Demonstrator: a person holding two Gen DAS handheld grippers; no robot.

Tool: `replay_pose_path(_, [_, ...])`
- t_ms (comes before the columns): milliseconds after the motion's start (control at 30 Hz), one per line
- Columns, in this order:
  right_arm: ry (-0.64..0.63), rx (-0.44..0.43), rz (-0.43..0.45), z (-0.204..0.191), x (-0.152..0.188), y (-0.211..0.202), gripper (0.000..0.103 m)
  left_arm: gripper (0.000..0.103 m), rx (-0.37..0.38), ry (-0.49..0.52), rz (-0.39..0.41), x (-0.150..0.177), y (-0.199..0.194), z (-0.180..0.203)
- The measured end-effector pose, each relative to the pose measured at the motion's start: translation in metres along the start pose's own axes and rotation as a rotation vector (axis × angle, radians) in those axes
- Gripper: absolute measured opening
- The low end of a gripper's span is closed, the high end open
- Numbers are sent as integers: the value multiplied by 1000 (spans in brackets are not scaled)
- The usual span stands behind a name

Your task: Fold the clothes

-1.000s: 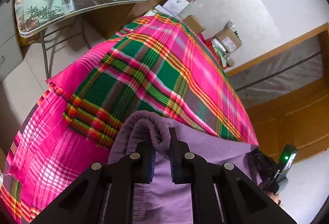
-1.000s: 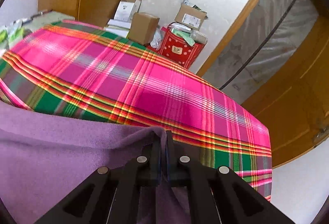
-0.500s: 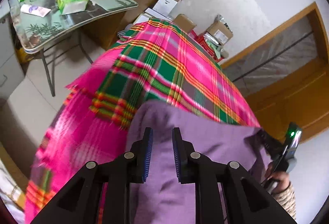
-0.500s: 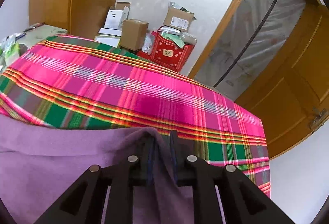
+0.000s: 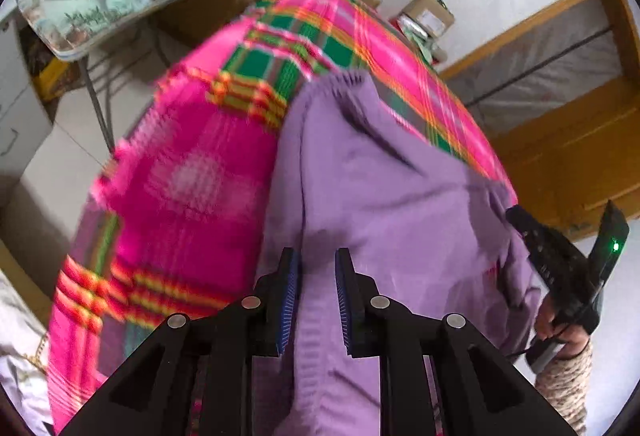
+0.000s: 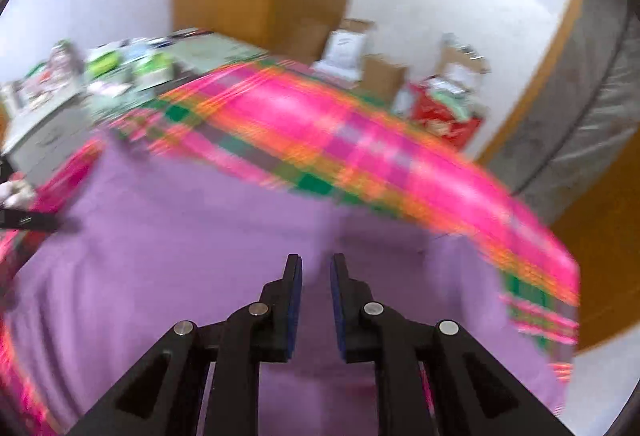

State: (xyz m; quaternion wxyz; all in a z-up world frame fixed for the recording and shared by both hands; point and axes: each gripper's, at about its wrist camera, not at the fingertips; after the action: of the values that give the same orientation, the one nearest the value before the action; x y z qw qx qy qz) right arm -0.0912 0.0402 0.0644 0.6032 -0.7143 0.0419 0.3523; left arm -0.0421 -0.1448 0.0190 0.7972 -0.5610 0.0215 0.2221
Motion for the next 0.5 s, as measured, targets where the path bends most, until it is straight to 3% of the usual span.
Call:
replay_pose_path(200, [18,-183,-59,-39,38,6,15,20,14,61,-33,16,4,2])
replay_pose_path(267, [12,-222,-69,-52,49,3,15,20,51,76,-67,19,8,2])
replay_pose_path(467, [-38,-325,-102,-91,80,0,15,20,143,30,-95,27,10,-6])
replay_pose_path(500, [-47,-339,-119,-97,84,3,16,16,143,32,-92,28,9,-6])
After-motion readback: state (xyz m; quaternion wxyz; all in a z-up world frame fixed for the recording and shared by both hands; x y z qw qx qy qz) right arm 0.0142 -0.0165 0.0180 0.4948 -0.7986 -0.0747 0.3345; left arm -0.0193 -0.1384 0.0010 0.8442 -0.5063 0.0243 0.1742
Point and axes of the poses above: each gripper's, at about its wrist camera, not at the fingertips, and y roughly the way its jaws point, z to its right, x to its underside, and after that the axes turned 12 degrees about -x, right-handed
